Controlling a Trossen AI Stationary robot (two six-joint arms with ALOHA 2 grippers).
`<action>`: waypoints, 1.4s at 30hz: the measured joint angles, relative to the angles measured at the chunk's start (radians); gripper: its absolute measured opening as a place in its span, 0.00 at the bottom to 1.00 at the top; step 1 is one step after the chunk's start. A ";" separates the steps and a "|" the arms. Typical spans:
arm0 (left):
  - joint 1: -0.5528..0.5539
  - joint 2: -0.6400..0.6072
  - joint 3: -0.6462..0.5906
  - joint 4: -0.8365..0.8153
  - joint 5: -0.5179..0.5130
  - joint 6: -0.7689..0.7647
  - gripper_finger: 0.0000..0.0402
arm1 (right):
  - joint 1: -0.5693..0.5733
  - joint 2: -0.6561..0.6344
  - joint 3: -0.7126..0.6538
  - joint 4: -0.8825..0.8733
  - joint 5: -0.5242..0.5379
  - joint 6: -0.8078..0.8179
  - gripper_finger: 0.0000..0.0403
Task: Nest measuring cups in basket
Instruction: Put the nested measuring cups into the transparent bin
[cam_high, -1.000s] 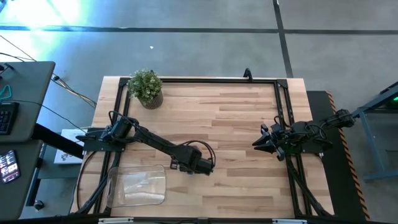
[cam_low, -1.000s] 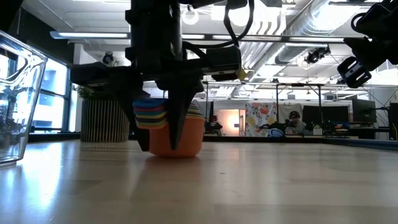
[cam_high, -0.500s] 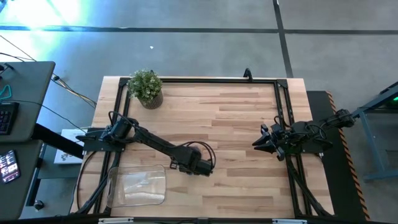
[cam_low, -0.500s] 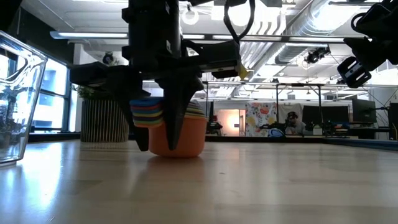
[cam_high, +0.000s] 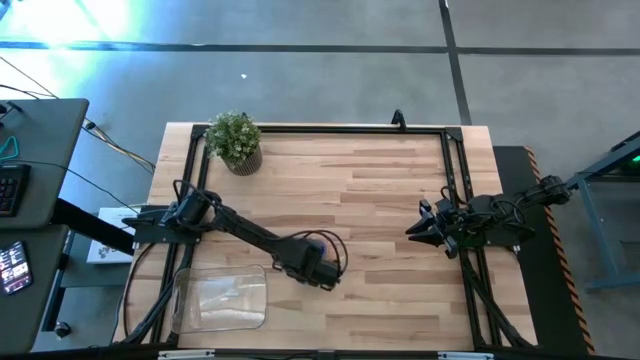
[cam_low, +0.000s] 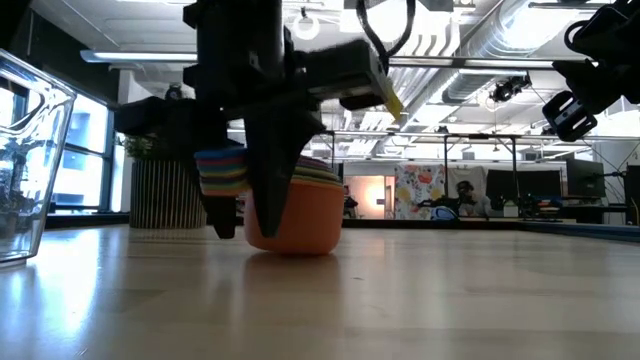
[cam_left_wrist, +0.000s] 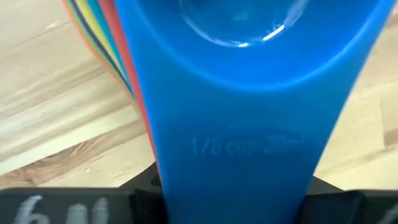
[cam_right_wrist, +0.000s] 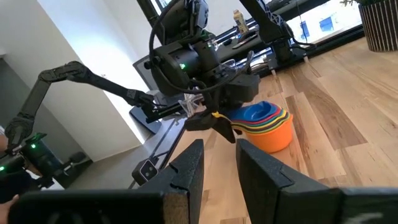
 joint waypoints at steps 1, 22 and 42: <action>-0.002 -0.002 0.001 0.002 -0.004 0.009 0.31 | 0.000 0.000 0.000 0.000 0.000 0.000 0.22; -0.010 -0.031 0.001 0.003 -0.009 0.141 0.30 | 0.000 0.000 0.000 0.000 0.000 0.000 0.22; -0.035 -0.031 0.001 0.007 -0.063 0.182 0.29 | 0.000 0.000 0.000 0.000 0.000 0.000 0.22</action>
